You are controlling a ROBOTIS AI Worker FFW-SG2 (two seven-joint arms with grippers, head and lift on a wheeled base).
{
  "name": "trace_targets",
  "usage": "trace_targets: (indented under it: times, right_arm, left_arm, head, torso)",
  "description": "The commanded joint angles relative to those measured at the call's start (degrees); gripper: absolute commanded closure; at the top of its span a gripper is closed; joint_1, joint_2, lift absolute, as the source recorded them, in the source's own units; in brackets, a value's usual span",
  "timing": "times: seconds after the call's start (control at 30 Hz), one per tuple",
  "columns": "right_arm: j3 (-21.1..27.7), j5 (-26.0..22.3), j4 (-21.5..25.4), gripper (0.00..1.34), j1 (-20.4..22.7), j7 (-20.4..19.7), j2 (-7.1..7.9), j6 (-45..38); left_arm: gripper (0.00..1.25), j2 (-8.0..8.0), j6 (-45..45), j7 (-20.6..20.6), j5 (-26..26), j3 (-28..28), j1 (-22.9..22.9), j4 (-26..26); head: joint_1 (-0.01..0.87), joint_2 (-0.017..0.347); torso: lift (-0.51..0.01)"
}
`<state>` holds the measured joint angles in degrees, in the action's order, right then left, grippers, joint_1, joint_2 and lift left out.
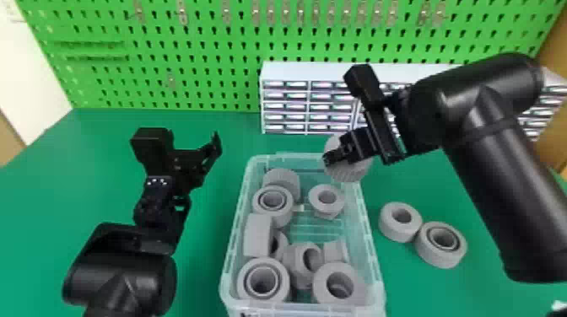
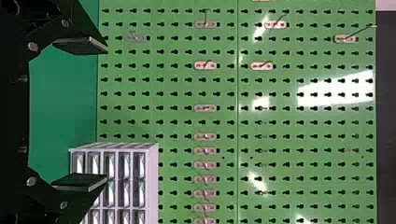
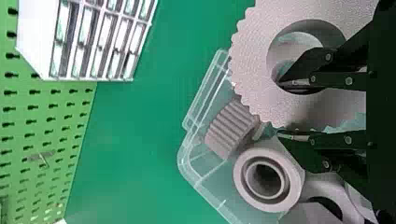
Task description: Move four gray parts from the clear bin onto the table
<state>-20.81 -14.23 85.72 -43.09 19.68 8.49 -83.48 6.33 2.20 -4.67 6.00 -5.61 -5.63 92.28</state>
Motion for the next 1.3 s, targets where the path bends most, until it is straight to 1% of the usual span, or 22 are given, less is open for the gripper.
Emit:
trace_targets:
  times: [0.0,0.33,0.63,0.8,0.97,1.13,1.27]
  right_arm:
    - [1.9,1.6,1.1,1.03,0.9,0.0,0.21,-1.0]
    - [5.3,3.2,3.0,1.03,2.8,0.0,0.74,-2.8]
    - [9.1,4.2,7.8,1.03,5.6,0.0,2.41,-6.4]
    - [11.8,4.3,11.4,1.03,7.8,0.0,3.55,-6.6]
    - [12.7,4.3,13.3,1.03,9.1,0.0,4.25,-6.6]
    - [12.9,4.1,15.1,1.03,10.1,0.0,4.43,-6.6]
    - [13.1,2.9,16.6,1.03,11.6,0.0,4.51,-6.6]
  left_arm:
    - [0.29,-0.09,0.0,0.0,0.0,0.0,0.1,0.0]
    - [0.29,-0.09,0.0,-0.1,0.0,-0.3,0.0,0.0]
    - [0.29,-0.09,0.0,-0.7,0.1,-0.7,0.0,0.0]
    - [0.29,-0.09,0.0,-1.0,0.1,-1.0,-0.3,0.0]
    - [0.29,-0.09,0.0,-1.1,0.1,-0.9,-0.4,0.0]
    - [0.29,-0.09,0.0,-1.3,0.1,-0.9,-0.4,0.0]
    - [0.29,-0.09,0.0,-1.5,0.1,-0.9,-0.5,0.0]
  head:
    - [0.693,0.072]
    - [0.693,0.072]
    - [0.693,0.072]
    - [0.693,0.072]
    - [0.693,0.072]
    - [0.693,0.072]
    - [0.693,0.072]
  torso:
    - [-0.052]
    - [-0.052]
    - [-0.052]
    - [-0.052]
    - [-0.052]
    - [-0.052]
    - [-0.052]
